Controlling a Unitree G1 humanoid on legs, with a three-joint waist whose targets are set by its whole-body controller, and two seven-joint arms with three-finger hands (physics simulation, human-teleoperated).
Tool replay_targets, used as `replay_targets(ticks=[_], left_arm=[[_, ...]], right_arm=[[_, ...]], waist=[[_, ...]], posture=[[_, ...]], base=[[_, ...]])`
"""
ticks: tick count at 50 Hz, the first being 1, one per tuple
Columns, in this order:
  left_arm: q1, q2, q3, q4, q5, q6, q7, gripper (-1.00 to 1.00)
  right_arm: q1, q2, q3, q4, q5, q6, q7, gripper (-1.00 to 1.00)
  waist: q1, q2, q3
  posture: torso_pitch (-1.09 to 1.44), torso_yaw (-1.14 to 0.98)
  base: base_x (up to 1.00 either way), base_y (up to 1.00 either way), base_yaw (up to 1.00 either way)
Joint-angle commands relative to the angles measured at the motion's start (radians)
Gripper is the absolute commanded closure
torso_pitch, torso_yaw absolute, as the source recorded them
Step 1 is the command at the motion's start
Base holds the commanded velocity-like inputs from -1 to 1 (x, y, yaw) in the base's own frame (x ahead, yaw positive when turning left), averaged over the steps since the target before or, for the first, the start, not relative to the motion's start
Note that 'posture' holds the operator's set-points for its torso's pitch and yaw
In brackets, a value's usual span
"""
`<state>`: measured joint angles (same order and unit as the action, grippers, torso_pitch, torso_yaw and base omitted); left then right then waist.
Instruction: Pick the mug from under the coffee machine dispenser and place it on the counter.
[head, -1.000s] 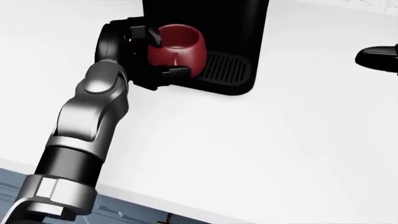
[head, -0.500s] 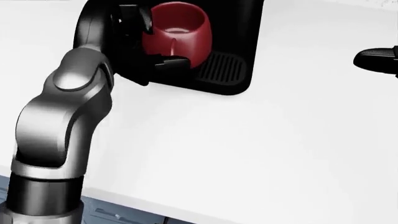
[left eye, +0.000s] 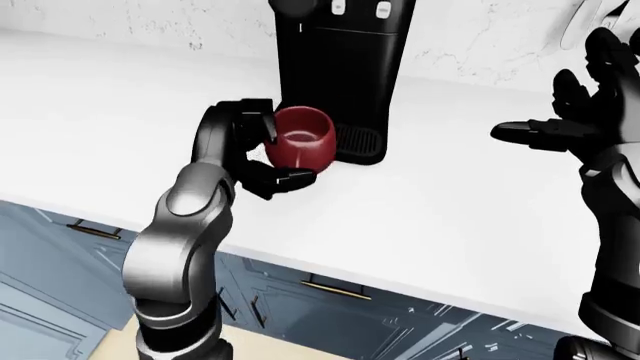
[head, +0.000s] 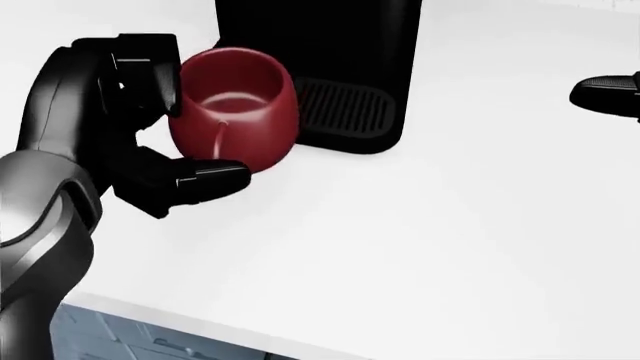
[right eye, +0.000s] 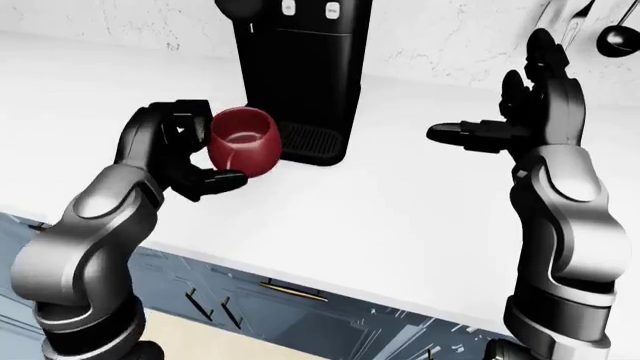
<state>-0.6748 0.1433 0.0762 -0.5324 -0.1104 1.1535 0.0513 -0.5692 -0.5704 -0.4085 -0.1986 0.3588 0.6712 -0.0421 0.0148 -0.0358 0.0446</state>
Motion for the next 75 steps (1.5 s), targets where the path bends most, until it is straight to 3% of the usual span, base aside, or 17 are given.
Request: replay_targets(ticks=[1,23,41,50,54,55,57,58,75], left_arm=[[-0.006,0.011,0.007,-0.036,0.008,-0.037,-0.014,1.00],[0.197,0.019,0.026,-0.084,0.116,-0.115,-0.129,1.00],[0.271,0.012,0.031,0.026,0.170,-0.251,-0.173,1.00],[0.259,0.015,0.029,0.008,0.190,-0.223,-0.190,1.00],[0.249,0.021,0.030,-0.004,0.201,-0.208,-0.199,0.06],[0.247,0.022,0.031,-0.005,0.204,-0.206,-0.200,0.04],[0.242,0.025,0.030,-0.014,0.208,-0.194,-0.208,-0.22],[0.238,0.027,0.028,-0.021,0.211,-0.186,-0.211,-0.50],[0.221,0.036,0.034,-0.050,0.236,-0.151,-0.241,-0.61]], right_arm=[[-0.026,-0.017,-0.012,-0.028,-0.003,-0.030,-0.001,-1.00],[-0.030,-0.019,-0.013,-0.029,-0.005,-0.025,0.000,-1.00],[-0.028,-0.017,-0.012,-0.032,-0.005,-0.025,0.000,-1.00],[-0.033,-0.020,-0.013,-0.027,-0.005,-0.026,0.002,-1.00],[-0.033,-0.019,-0.012,-0.030,-0.004,-0.023,0.001,-1.00],[-0.033,-0.020,-0.012,-0.030,-0.004,-0.023,0.001,-1.00],[-0.033,-0.020,-0.013,-0.032,-0.003,-0.021,0.001,-1.00],[-0.034,-0.021,-0.014,-0.033,-0.002,-0.019,0.000,-1.00],[-0.031,-0.022,-0.014,-0.030,0.001,-0.024,0.003,-1.00]], waist=[[0.000,-0.004,-0.024],[0.004,-0.003,-0.028],[0.007,-0.003,-0.031],[0.005,-0.002,-0.032],[0.005,-0.001,-0.031],[0.005,-0.001,-0.031],[0.005,-0.001,-0.031],[0.005,-0.001,-0.031],[0.002,0.001,-0.031]], posture=[[0.00,0.00],[0.00,0.00],[0.00,0.00],[0.00,0.00],[0.00,0.00],[0.00,0.00],[0.00,0.00],[0.00,0.00],[0.00,0.00]], base=[[0.00,0.00,0.00],[0.00,0.00,0.00],[0.00,0.00,0.00],[0.00,0.00,0.00],[0.00,0.00,0.00],[0.00,0.00,0.00],[0.00,0.00,0.00],[0.00,0.00,0.00],[0.00,0.00,0.00]])
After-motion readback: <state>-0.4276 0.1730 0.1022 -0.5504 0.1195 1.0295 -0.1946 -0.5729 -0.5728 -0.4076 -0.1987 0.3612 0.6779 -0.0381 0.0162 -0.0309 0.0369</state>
